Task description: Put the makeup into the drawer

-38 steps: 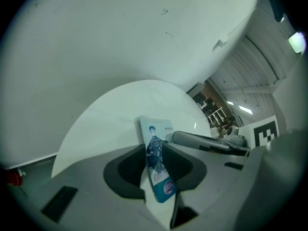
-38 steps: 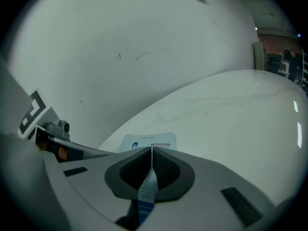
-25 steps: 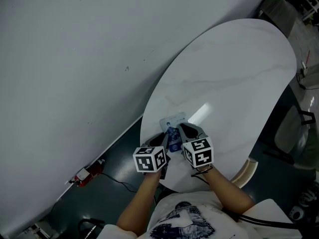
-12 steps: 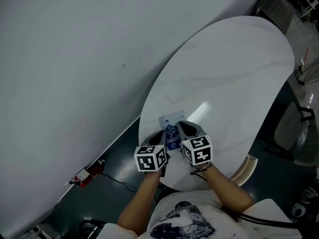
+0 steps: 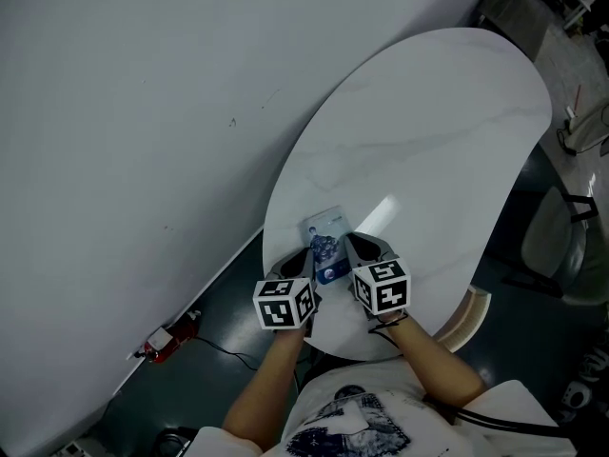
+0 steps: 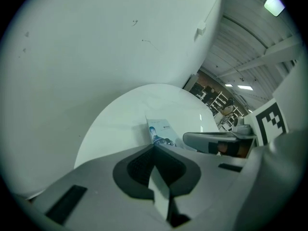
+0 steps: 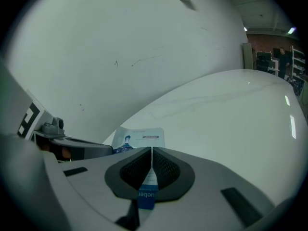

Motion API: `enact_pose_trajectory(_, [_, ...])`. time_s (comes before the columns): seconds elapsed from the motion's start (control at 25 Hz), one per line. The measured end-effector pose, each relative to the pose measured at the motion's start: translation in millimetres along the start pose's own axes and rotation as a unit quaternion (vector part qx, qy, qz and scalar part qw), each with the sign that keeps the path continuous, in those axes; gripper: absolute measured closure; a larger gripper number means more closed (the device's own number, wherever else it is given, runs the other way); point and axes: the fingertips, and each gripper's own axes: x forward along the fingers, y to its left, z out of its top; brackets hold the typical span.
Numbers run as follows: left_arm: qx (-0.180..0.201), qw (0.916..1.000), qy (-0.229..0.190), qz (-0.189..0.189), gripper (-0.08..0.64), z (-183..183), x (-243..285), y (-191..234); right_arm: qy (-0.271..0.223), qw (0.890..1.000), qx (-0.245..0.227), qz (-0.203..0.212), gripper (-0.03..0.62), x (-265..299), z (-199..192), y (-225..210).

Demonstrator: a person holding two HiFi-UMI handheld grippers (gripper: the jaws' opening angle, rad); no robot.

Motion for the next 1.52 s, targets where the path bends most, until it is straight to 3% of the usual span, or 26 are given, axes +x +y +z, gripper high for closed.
enact_pose_trajectory(0.56, [0.044,0.9980,-0.043,-0.011,0.523,-19,-70,-24,-0.041,0.999,0.007,-0.014,0.569,-66,-27,41])
enact_pose_trajectory(1.12, [0.104,0.9901,-0.092,-0.022,0.525,-56,-154,-57,-0.094,0.995,0.013,-0.034,0.569,-153,-70,81])
enact_pose_trajectory(1.52, [0.142,0.9837,-0.102,-0.043,0.525,-100,-202,-89,-0.124,0.990,0.022,-0.061,0.569,-221,-111,99])
